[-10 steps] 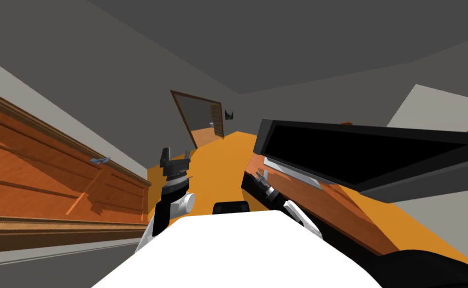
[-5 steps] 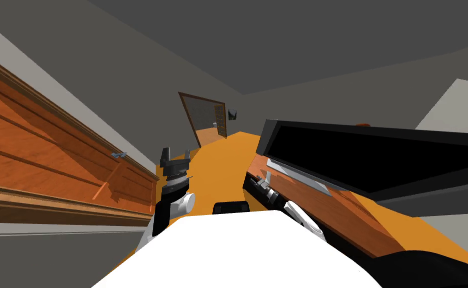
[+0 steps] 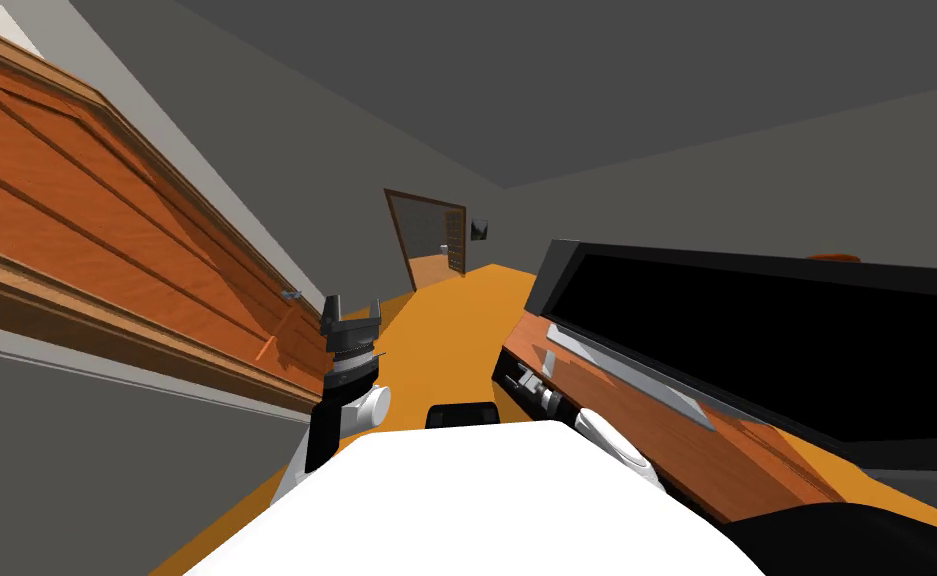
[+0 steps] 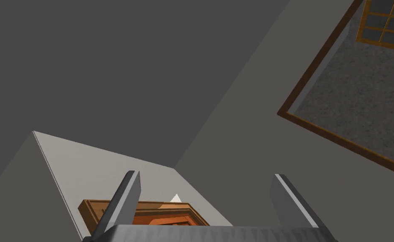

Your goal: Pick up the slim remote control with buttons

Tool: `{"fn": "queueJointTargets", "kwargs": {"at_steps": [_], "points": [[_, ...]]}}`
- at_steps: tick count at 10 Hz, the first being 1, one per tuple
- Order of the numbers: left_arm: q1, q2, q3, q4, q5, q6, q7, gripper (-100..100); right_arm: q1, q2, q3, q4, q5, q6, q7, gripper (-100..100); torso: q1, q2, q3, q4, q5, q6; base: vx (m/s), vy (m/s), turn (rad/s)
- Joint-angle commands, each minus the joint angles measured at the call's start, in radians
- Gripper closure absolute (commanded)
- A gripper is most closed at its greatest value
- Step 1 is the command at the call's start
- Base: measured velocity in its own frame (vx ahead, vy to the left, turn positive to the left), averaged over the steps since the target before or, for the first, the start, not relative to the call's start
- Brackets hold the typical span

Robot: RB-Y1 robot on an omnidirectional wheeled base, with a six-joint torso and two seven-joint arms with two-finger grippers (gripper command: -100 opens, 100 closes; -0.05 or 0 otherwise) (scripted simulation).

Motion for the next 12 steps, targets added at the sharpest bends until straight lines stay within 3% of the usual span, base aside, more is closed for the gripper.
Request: {"fn": "queueJointTargets", "kwargs": {"at_steps": [1,2,3,4,5,6,12], "points": [[0.000,0.000,0.000,0.000,0.000,0.000,0.000,0,0.001,-0.034,0.015,0.011,0.050,0.018,0.000,-100,0.000,0.000,0.000,0.000,0.000,0.000,-0.017,-0.012,0.148],[0.000,0.000,0.000,0.000,0.000,0.000,0.000,0,-0.010,-0.065,0.032,0.069,0.079,0.017,0.035,-100,0.000,0.000,0.000,0.000,0.000,0.001,-0.018,-0.013,0.267],[0.000,0.000,0.000,0.000,0.000,0.000,0.000,0,-0.010,-0.066,0.032,0.069,0.111,0.017,0.035,-100,-0.001,0.000,0.000,0.000,0.000,0.000,-0.013,-0.018,0.185],[0.000,0.000,0.000,0.000,0.000,0.000,0.000,0,-0.021,-0.097,0.049,0.119,0.139,0.015,0.069,-100,-0.001,-0.001,0.000,0.000,0.000,0.001,-0.016,-0.020,0.294],[0.000,0.000,0.000,0.000,0.000,0.000,0.000,0,-0.021,-0.097,0.049,0.126,0.169,0.015,0.069,-100,-0.001,-0.001,0.000,0.000,0.000,0.000,-0.017,-0.025,0.142],[0.000,0.000,0.000,0.000,0.000,0.000,0.000,0,-0.034,-0.127,0.065,0.164,0.200,0.012,0.102,-100,-0.001,0.000,0.000,0.000,0.000,0.001,-0.023,-0.022,0.296],[0.000,0.000,0.000,0.000,0.000,0.000,0.000,0,-0.077,-0.208,0.112,0.323,0.367,-0.001,0.193,-100,-0.002,-0.001,-0.001,0.000,-0.001,0.001,-0.019,-0.031,0.199]]}}
